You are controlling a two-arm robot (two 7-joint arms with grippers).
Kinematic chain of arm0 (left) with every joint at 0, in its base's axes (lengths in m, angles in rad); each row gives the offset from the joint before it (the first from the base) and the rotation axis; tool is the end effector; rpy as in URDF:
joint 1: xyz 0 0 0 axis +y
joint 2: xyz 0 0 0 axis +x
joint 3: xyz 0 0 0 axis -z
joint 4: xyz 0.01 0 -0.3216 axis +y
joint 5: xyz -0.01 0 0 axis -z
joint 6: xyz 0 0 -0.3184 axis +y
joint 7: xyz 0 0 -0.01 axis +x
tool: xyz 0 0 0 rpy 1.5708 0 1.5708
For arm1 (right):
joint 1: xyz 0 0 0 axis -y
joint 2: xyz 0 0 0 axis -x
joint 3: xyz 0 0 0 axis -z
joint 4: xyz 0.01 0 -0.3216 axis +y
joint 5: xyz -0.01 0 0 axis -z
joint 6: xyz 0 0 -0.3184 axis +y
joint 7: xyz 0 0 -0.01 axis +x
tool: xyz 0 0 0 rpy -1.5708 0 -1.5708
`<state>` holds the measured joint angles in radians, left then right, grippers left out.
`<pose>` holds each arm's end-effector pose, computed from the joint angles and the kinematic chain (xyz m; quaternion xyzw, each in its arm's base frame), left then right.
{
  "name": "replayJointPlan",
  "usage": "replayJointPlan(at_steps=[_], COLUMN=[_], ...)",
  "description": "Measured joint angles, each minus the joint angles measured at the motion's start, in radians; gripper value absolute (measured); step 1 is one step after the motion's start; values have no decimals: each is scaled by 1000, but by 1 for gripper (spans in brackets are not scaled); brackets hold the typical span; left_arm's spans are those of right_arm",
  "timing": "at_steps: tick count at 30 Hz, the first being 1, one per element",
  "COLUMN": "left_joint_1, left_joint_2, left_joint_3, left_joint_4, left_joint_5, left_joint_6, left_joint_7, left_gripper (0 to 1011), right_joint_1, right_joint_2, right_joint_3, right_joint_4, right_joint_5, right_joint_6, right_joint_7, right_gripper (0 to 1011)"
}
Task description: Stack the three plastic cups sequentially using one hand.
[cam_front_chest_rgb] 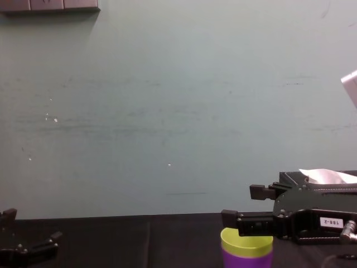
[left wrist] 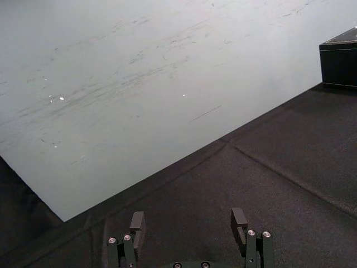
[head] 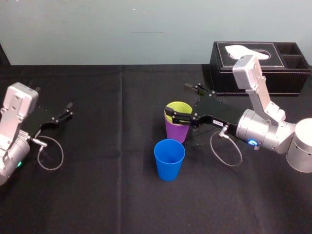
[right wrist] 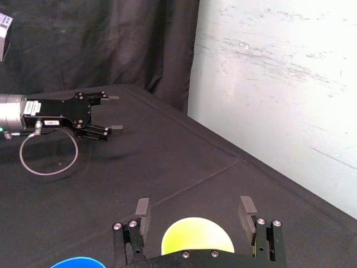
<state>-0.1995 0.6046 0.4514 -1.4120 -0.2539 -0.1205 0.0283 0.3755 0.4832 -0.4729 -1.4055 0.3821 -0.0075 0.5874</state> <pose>0.3723 0.0981 -0.3296 0.1415 -0.1324 0.5799 0.7913 0.4262 -0.0451 -0.2744 -0.0802 -0.0615 -0.3199 0.9421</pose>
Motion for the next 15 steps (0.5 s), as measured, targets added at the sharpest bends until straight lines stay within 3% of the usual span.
replayJointPlan(at_steps=[11,15], left_joint_1=[0,0], left_joint_2=[0,0], left_joint_3=[0,0], left_joint_4=[0,0], left_joint_5=[0,0], left_joint_6=[0,0], left_joint_7=[0,0], left_gripper=[1011,1011], right_joint_1=[-4,-29], right_joint_2=[6,29], right_joint_3=[2,24], right_joint_4=[-4,-20], right_joint_5=[5,51], right_joint_6=[1,1], right_joint_7=[4,31], right_gripper=[1002,1002])
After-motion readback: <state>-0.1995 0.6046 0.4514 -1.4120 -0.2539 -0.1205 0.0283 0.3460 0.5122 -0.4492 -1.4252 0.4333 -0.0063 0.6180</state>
